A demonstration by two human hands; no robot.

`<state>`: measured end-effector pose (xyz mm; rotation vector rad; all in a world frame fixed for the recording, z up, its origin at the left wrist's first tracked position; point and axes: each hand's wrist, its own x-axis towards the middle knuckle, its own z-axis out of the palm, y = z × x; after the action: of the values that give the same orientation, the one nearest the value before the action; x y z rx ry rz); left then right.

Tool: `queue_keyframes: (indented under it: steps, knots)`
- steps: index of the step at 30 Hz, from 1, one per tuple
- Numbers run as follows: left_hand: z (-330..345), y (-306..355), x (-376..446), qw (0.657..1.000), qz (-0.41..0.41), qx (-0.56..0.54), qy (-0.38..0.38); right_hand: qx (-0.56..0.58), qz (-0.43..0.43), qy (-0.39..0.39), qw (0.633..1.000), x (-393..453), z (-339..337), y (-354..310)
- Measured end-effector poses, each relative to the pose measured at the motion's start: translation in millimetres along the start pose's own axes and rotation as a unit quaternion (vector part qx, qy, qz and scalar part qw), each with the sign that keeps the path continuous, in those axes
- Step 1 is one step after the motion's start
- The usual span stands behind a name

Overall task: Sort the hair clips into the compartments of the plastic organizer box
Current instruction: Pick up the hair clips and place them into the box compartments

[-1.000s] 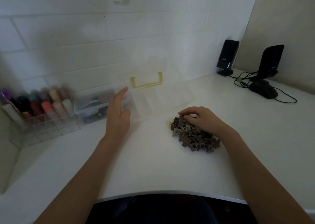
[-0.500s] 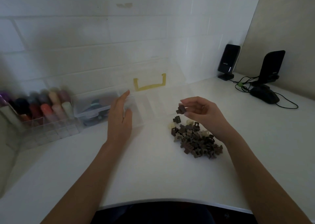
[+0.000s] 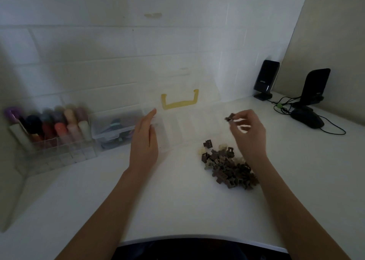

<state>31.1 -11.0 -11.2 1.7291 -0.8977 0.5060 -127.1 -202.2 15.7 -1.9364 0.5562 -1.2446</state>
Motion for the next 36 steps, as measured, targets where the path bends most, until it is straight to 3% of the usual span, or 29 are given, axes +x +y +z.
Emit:
queue_keyframes:
  steps: [2, 5, 7, 18, 22, 26, 30, 36]
  knots:
    - [-0.6, -0.3, 0.4, 1.0, 0.002, -0.004, -0.001, -0.061, 0.018, 0.034, 0.997, 7.4, -5.0, 13.8]
    - [-1.2, -1.5, 0.7, 1.0, 0.007, 0.0, -0.002, -0.143, -0.006, -0.07, 0.987, 13.6, -1.4, 36.6]
    - [-1.9, -1.5, 0.8, 1.0, 0.008, 0.007, 0.0, -0.159, -0.038, -0.096, 0.982, 14.6, -0.1, 43.7]
    - [-2.4, -0.4, 0.5, 1.0, 0.015, 0.019, 0.008, -0.088, -0.032, -0.144, 0.985, 5.7, -12.6, 20.9]
    - [-2.9, -0.8, 0.9, 1.0, 0.01, 0.024, 0.009, -0.161, -0.064, -0.285, 0.943, -10.2, -5.9, 5.6]
    - [-2.0, 1.2, -0.3, 0.999, 0.001, 0.032, 0.019, -0.291, -0.125, -0.294, 0.902, -14.0, 3.5, 3.9]
    - [-3.5, 2.5, 0.3, 0.998, -0.005, 0.044, 0.048, -0.362, -0.11, -0.335, 0.863, -13.0, 10.4, 8.4]
    - [-5.1, 2.3, 1.9, 0.998, -0.002, 0.048, 0.05, -0.36, -0.089, -0.323, 0.871, -14.7, 13.4, 9.2]
